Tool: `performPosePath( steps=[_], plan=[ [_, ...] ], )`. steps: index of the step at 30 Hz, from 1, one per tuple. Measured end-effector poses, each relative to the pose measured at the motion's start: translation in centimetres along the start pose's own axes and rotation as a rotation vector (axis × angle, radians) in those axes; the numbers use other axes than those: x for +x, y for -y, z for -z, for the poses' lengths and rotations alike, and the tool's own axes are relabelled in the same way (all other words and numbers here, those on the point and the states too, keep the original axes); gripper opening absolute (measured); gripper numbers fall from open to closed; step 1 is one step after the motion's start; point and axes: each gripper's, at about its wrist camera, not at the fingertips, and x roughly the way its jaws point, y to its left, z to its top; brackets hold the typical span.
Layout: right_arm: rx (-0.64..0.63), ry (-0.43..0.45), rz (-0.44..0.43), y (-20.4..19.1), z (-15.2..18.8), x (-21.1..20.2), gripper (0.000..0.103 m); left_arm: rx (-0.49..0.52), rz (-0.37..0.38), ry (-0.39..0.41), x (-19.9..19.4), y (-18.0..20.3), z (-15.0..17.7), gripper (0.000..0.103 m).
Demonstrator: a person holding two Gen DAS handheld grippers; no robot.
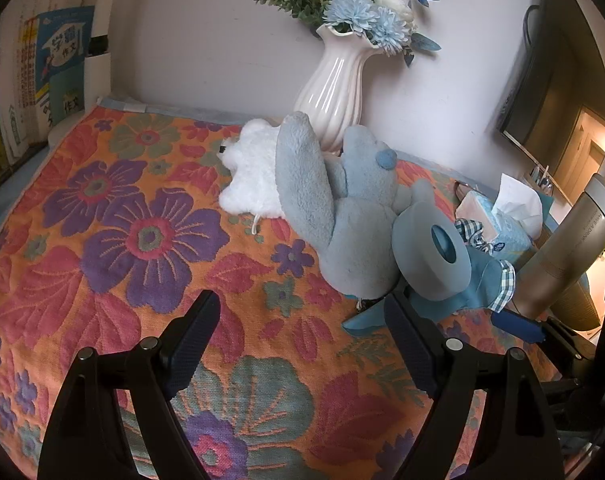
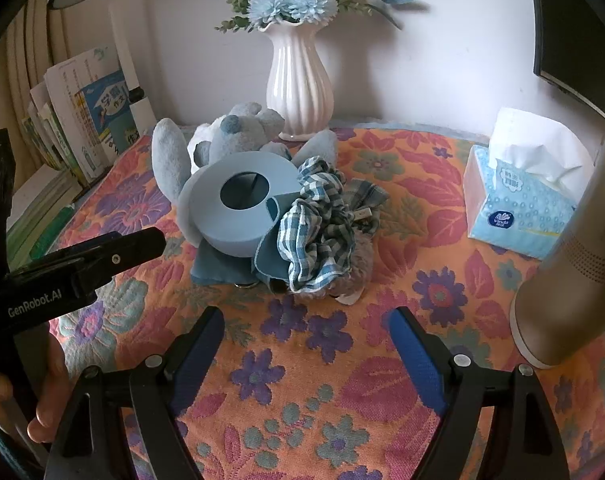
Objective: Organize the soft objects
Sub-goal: 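Close the left gripper on the grey plush bunny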
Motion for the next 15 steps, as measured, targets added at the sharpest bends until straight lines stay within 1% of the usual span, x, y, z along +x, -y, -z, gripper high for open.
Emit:
performPosePath(
  steps=[8,9,13,15],
  plan=[
    [0.012,0.013,0.000,0.0,0.0,-0.2,0.084,-0.014,0.009,0.003,-0.1,-0.3,-0.1,0.083],
    [0.019,0.023,0.006,0.1,0.0,-0.5,0.084,-0.021,0.012,0.003,-0.1,-0.4,-0.1,0.083],
    [0.080,0.118,0.028,1.0,0.3,-2.3,0.084,-0.067,0.033,0.011,-0.3,-1.3,-0.3,0.083],
    [0.122,0.142,0.040,1.8,0.4,-3.0,0.084,-0.085,0.056,0.004,-0.4,-1.6,-0.4,0.083]
  ],
)
